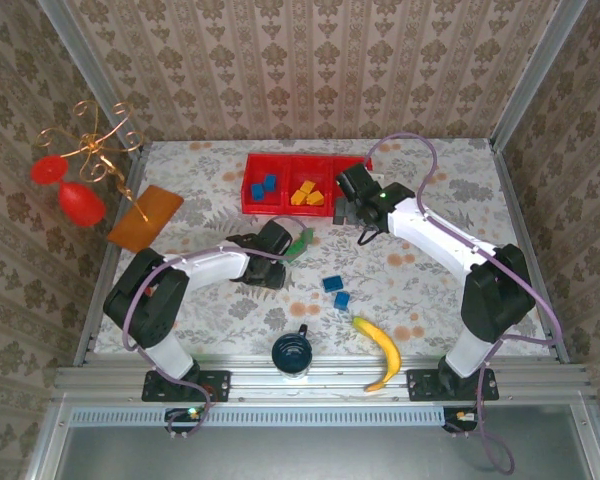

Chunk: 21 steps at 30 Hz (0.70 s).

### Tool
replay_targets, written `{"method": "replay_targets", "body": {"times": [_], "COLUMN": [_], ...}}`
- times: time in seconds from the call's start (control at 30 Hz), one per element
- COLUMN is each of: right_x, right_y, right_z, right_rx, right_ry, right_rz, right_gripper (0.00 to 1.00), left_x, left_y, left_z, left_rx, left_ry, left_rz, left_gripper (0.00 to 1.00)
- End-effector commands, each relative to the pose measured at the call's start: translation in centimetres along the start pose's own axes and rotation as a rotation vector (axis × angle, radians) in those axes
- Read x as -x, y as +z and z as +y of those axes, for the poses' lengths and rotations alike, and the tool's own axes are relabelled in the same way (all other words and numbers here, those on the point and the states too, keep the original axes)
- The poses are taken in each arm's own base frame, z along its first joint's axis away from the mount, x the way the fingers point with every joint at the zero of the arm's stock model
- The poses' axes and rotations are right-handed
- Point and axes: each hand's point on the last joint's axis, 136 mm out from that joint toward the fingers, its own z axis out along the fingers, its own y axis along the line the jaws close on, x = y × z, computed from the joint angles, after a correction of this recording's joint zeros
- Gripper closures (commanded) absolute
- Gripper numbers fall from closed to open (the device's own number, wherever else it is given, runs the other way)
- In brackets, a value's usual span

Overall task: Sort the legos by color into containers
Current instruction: Pick up the lego from the center of the table, then place the lego in the container.

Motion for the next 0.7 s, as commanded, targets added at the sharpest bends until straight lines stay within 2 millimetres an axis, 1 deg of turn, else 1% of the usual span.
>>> {"method": "replay_targets", "body": {"times": [0.0,0.07,0.2,0.3,0.47,0.57,0.67], "right_x": [0.4,0.2,-0.6,-1.6,-3.5,-4.6,-5.7], "right_y": [-1.3,-1.3,-1.7,-2.3,-4.0,-5.2,-6.0], "right_z": [-1.3,-1.4,-1.7,-2.2,-3.8,-4.9,-5.6], "right_rx": [-0.029,-0.027,-0.020,-0.017,-0.010,0.008,0.026], "right_ry": [-0.002,0.005,0.017,0.024,0.056,0.086,0.104], "right_rz": [-0.022,-0.018,-0.010,-0.012,-0.033,-0.054,-0.070], "right_gripper": [0.00,0.00,0.00,0.00,0.00,0.00,0.00], "left_x": [0.5,0.6,1.4,2.8,6.5,9.1,11.8], "left_y": [0.7,-0.1,-1.9,-3.5,-6.0,-6.9,-7.7], "left_z": [-1.3,-1.0,-0.7,-0.8,-1.5,-2.1,-2.6], "left_rx": [-0.069,-0.066,-0.064,-0.071,-0.088,-0.102,-0.106], "left_ry": [-0.014,-0.020,-0.024,-0.013,0.029,0.045,0.050], "left_rz": [-0.037,-0.057,-0.115,-0.170,-0.277,-0.331,-0.382], "left_gripper": [0.68,0.71,0.74,0.74,0.74,0.74,0.74]}}
